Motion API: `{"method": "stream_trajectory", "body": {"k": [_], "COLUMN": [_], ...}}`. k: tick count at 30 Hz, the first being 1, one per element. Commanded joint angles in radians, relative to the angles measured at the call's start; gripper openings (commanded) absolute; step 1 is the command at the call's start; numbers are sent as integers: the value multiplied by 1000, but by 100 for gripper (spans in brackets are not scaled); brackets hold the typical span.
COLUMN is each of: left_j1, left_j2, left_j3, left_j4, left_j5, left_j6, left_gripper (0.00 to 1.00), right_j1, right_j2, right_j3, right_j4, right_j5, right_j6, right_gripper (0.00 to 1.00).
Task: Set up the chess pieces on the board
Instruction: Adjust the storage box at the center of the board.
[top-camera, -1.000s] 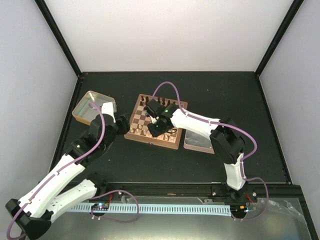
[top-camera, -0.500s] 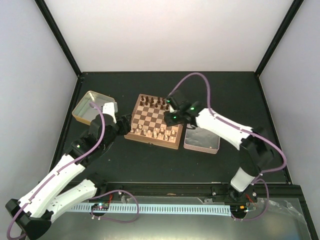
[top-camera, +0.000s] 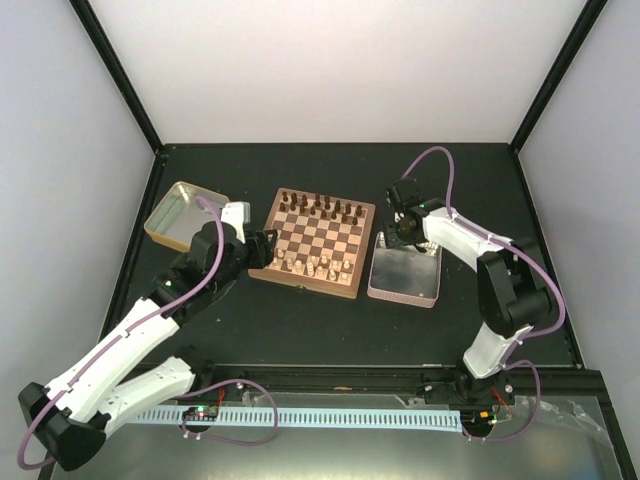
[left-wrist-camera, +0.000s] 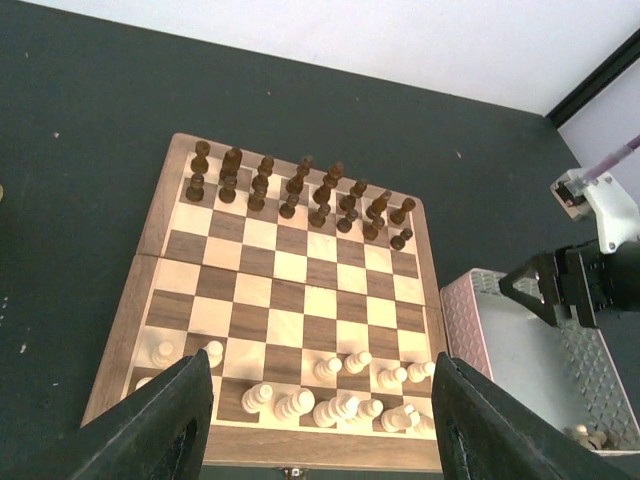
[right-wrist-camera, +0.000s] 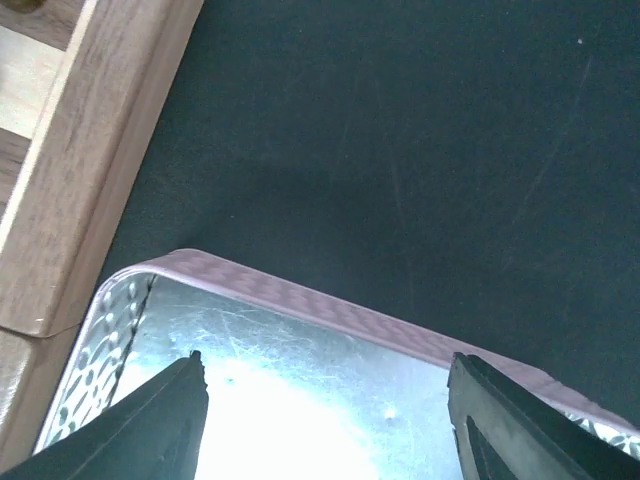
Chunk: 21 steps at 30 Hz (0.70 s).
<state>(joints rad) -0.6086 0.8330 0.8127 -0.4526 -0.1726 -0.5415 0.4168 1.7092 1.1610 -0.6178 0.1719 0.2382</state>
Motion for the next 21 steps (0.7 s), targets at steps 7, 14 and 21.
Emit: {"method": "stream_trajectory", "body": {"k": [7,14,21], "left_j1": [8,9,7], "left_j2": [29,29,37], "left_j3": [30,33,31], "left_j4": [22,18,20], "left_j5": [37,38,43], "left_j6": [12,8,5], "left_gripper": [62,62,62], "right_j1": [-24,-30,-50], "right_j2": [107,161,119], "right_j3": [94,120,50], "right_j4": [20,14,-19], "right_j5": [87,94,150], "right_j6": [-64,-55,26], "right_gripper": [66,61,39]}}
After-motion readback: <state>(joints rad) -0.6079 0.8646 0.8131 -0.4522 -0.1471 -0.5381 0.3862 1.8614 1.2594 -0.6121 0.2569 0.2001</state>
